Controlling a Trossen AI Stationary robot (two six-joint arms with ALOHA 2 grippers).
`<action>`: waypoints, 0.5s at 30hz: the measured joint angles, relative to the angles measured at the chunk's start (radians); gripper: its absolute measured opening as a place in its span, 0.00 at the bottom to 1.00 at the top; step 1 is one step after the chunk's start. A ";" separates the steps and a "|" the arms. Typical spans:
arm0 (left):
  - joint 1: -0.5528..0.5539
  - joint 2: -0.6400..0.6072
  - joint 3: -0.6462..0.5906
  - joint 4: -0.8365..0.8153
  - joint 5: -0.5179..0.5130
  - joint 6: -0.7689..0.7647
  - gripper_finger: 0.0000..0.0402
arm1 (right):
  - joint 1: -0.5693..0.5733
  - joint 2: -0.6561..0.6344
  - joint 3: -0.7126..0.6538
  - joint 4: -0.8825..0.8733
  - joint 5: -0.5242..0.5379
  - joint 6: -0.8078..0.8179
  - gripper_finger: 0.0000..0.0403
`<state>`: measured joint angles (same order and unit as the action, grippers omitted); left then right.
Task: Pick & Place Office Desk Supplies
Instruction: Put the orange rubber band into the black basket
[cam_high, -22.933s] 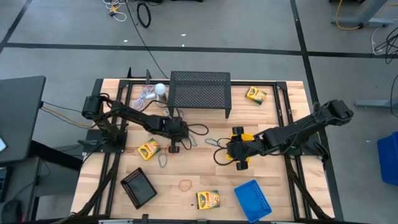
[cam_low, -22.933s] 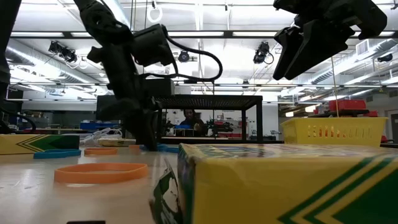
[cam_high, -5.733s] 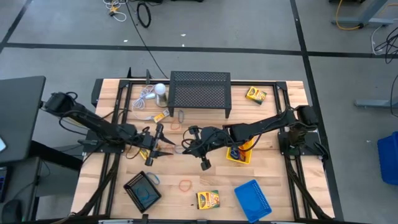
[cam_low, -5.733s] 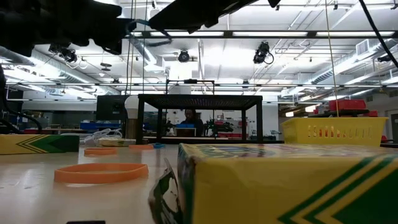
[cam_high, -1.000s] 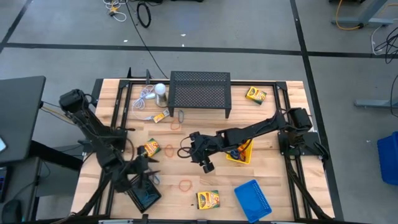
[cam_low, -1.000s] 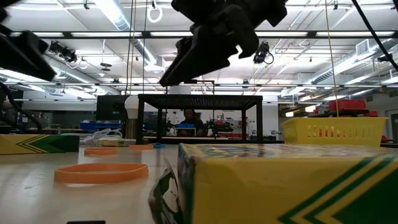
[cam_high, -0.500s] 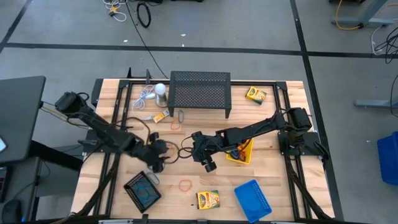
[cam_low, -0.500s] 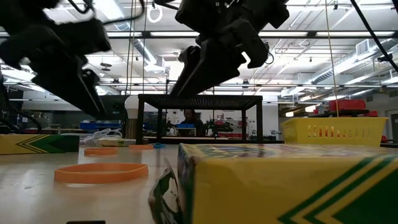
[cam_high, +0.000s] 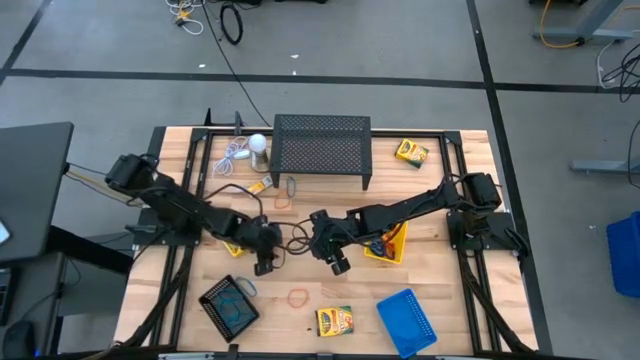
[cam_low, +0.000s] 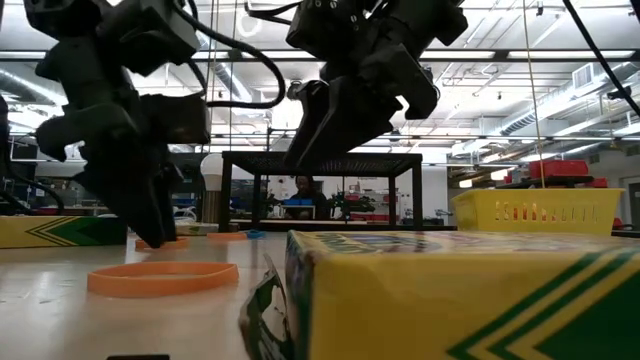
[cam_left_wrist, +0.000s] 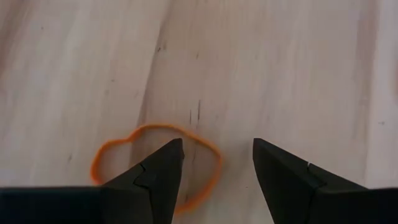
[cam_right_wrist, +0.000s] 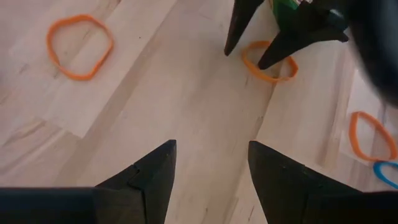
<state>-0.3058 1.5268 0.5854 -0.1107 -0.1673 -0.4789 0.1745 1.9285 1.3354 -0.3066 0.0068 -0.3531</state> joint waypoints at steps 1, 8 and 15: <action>0.000 0.016 0.009 0.000 -0.001 -0.001 0.51 | 0.000 0.000 0.000 0.000 0.005 0.000 0.52; -0.011 0.068 0.071 -0.092 -0.060 -0.012 0.38 | 0.000 0.000 0.000 -0.004 0.052 0.000 0.52; -0.019 0.069 0.079 -0.124 -0.103 -0.023 0.03 | 0.000 0.000 0.000 -0.009 0.052 0.007 0.52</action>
<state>-0.3252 1.5955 0.6640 -0.2351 -0.2698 -0.5018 0.1749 1.9282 1.3354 -0.3152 0.0587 -0.3458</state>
